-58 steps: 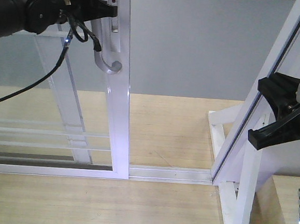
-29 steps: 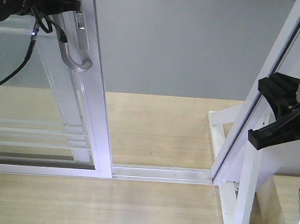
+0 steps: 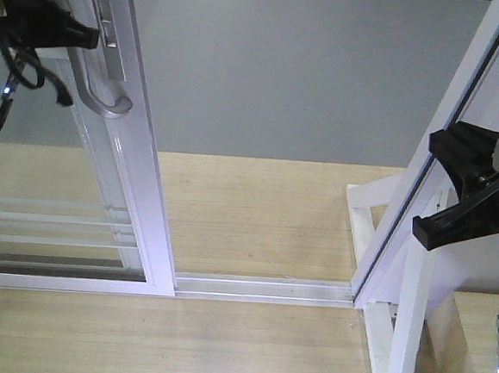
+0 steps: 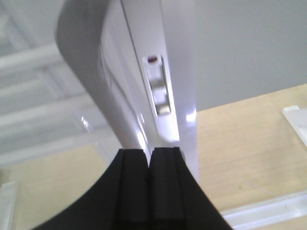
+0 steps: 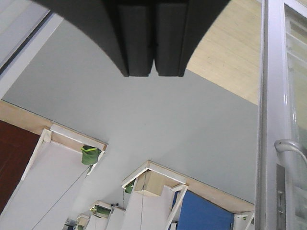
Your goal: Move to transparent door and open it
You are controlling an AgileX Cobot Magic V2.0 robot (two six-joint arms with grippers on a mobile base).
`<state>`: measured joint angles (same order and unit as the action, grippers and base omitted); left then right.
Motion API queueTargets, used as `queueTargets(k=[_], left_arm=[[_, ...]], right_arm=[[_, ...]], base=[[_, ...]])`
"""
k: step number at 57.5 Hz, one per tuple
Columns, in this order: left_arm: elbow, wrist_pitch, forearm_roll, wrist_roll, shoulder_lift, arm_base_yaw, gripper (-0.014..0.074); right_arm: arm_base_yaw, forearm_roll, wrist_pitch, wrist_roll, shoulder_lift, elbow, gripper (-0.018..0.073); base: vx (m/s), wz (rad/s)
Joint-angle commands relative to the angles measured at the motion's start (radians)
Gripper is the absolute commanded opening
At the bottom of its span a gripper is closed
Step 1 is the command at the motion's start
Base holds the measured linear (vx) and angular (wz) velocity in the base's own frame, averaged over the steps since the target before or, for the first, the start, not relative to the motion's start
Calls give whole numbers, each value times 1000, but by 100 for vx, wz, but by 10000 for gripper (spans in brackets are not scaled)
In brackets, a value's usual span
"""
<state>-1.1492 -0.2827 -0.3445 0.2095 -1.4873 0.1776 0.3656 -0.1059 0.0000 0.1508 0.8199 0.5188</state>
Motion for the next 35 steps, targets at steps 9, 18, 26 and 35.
queueTargets(k=[9, 18, 26, 35], left_arm=[[244, 143, -3, -1, 297, 28, 0], [416, 148, 1, -1, 513, 72, 0], [564, 118, 95, 0, 729, 101, 0], [693, 57, 161, -1, 944, 105, 0]], right_arm=[[-4, 3, -16, 5, -62, 30, -4], [-4, 38, 71, 2, -159, 30, -4], [-4, 93, 184, 2, -268, 30, -4], [-4, 92, 285, 23, -379, 5, -4]], base=[[0, 0], [0, 0], [0, 0], [0, 0]])
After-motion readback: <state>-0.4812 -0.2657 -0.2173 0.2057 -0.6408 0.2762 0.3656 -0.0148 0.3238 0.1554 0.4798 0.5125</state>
